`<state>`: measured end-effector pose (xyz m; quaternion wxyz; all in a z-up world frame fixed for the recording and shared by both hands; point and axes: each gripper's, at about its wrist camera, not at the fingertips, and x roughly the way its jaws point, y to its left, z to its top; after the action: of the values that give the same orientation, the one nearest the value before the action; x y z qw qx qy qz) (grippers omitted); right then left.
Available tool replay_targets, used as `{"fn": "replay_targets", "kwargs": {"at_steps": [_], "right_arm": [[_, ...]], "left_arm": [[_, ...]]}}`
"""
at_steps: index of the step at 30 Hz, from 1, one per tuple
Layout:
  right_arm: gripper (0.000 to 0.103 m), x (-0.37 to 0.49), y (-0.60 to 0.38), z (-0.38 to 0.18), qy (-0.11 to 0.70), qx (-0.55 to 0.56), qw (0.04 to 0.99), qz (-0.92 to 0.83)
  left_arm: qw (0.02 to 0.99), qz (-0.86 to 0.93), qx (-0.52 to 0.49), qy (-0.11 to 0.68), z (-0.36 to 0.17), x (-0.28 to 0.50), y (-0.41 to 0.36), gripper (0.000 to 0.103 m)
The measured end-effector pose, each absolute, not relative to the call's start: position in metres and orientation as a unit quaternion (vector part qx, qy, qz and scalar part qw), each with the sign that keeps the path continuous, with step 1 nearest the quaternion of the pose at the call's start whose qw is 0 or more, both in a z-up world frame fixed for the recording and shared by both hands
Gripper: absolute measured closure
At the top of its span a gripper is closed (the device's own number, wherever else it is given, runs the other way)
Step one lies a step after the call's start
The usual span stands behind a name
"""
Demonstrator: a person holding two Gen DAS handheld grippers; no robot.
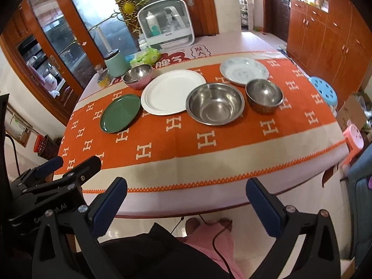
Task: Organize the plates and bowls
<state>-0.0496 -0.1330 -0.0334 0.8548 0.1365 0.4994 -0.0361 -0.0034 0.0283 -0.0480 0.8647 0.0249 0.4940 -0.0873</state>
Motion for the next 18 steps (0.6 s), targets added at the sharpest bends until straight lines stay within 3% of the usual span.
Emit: {"fn": "replay_targets", "kwargs": {"at_steps": [18], "right_arm": [[0.001, 0.015, -0.213, -0.045, 0.512, 0.16, 0.844, -0.013]], "left_arm": [[0.848, -0.035, -0.012, 0.529, -0.071, 0.071, -0.02, 0.006]]}}
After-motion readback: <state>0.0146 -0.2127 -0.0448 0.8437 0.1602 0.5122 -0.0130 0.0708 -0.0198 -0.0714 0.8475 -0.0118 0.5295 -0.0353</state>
